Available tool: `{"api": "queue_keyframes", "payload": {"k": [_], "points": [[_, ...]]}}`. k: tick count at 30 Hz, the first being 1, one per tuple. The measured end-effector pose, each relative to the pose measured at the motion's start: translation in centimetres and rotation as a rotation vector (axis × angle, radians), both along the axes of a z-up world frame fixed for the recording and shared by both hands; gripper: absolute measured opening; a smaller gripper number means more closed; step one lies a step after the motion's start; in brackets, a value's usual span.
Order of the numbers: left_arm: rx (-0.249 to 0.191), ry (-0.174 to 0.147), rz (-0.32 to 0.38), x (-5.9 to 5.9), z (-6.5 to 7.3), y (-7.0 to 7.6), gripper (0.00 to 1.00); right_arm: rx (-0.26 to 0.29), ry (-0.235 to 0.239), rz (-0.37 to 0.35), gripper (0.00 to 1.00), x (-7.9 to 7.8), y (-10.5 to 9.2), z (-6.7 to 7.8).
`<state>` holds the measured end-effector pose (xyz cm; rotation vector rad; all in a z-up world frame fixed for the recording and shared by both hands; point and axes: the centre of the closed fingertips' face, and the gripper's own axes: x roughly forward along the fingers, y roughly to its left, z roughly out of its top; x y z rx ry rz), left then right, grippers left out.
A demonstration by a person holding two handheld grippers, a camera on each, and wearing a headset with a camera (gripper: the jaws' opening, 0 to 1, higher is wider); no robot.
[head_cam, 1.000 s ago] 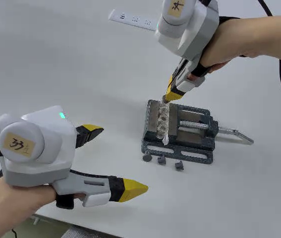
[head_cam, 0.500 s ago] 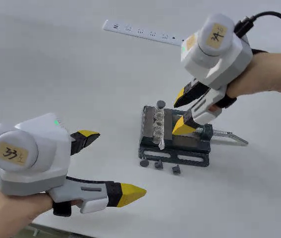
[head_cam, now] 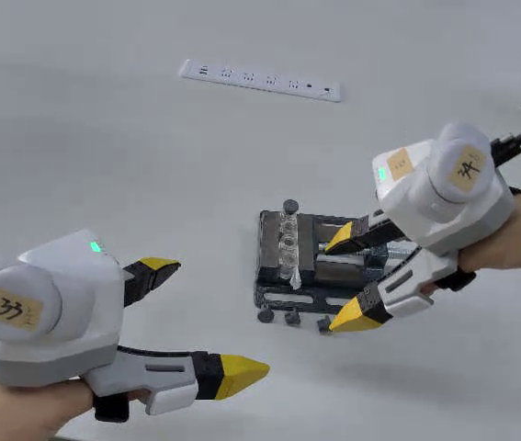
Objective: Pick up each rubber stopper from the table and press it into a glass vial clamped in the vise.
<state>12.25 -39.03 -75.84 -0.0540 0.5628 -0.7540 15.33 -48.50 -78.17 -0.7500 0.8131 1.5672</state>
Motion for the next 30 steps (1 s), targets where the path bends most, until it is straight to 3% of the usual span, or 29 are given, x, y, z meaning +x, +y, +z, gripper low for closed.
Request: {"api": "queue_keyframes", "payload": {"k": [7, 18, 22, 30], "points": [[0.005, 0.000, -0.011, -0.5, 0.5, -0.8, 0.91, 0.028, -0.003, -0.003, 0.43, -1.5, -0.9, -1.5], [0.001, 0.004, -0.013, -0.7, 0.6, -1.2, 0.91, 0.044, -0.037, 0.006, 0.28, -1.8, -1.6, -3.2], [0.001, 0.008, -0.011, -0.8, 0.5, -1.3, 0.91, 0.075, -0.056, 0.012, 0.23, -1.4, -1.1, -3.2], [0.002, 0.015, -0.006, -1.1, 0.4, -1.2, 0.91, 0.063, -0.069, 0.040, 0.17, -1.3, -0.9, -3.7]]}}
